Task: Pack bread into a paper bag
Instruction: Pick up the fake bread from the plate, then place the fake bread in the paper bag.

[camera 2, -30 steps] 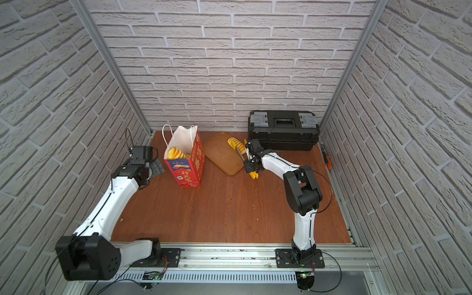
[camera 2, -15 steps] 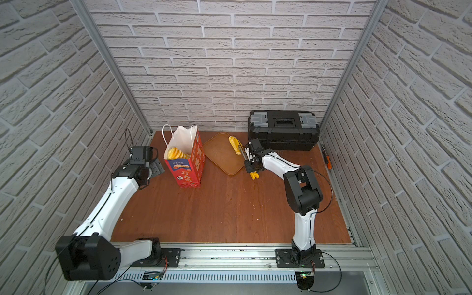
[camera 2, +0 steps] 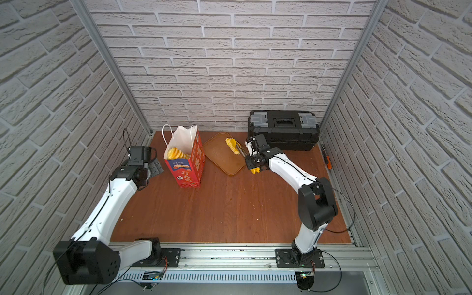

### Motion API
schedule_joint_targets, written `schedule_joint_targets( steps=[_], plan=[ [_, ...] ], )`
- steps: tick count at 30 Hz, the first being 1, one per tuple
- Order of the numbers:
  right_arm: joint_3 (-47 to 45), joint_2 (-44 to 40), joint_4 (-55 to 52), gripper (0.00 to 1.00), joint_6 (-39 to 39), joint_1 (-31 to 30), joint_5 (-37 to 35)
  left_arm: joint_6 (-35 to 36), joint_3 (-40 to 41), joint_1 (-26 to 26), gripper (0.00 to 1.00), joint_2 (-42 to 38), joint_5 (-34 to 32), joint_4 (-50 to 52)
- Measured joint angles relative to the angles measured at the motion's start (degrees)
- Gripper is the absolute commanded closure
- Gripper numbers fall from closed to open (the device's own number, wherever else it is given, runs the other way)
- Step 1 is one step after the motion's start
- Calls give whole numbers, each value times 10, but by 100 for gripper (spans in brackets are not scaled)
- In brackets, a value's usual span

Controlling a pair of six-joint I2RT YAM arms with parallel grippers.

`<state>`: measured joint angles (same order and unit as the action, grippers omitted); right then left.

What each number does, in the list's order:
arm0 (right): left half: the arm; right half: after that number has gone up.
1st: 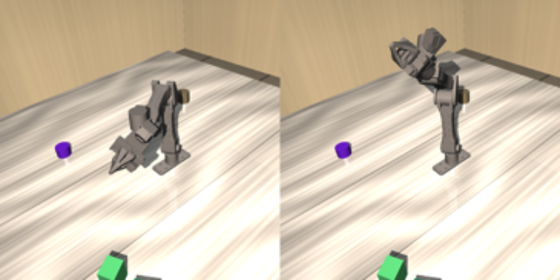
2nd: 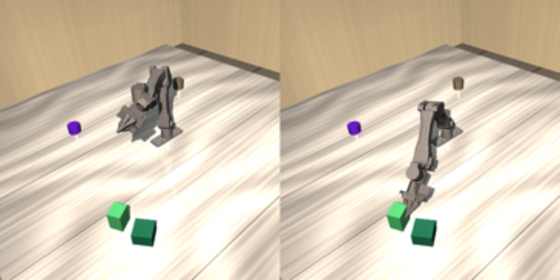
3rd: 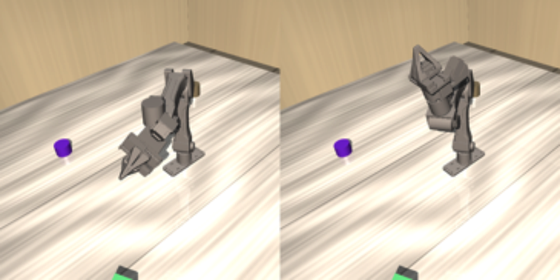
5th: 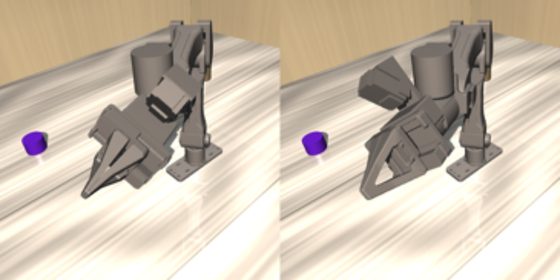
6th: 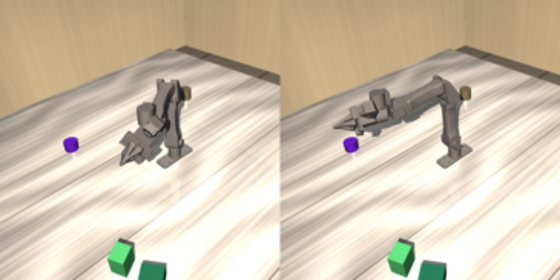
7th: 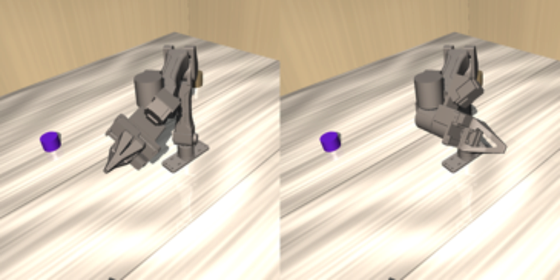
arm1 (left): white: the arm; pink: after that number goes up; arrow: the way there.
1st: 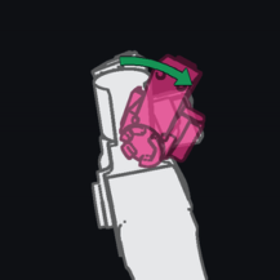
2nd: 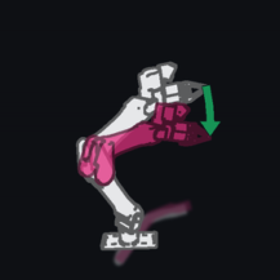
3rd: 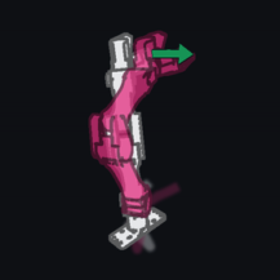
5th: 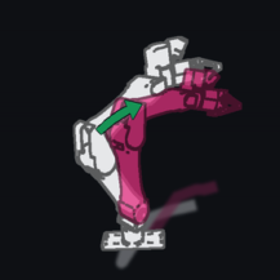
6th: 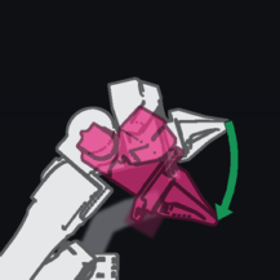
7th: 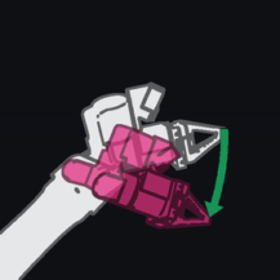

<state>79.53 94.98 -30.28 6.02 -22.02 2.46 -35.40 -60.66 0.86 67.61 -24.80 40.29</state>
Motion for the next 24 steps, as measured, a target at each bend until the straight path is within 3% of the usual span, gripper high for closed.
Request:
schedule_joint_targets(
  steps=[5, 10, 16, 24],
  plan=[
    [27, -130, 3, 95, 0, -20, 19, 0, 0, 0, 5, -9, 0, 0],
    [37, -209, 14, 95, 6, -34, 29, -2, 0, 0, 5, -19, 0, 1],
    [37, -245, 13, 95, 23, -49, 56, -3, 0, 0, 5, -26, 0, 2],
    [54, -243, 9, 95, 37, -126, 94, -4, -1, 0, 5, -26, 2, 2]
  ],
)
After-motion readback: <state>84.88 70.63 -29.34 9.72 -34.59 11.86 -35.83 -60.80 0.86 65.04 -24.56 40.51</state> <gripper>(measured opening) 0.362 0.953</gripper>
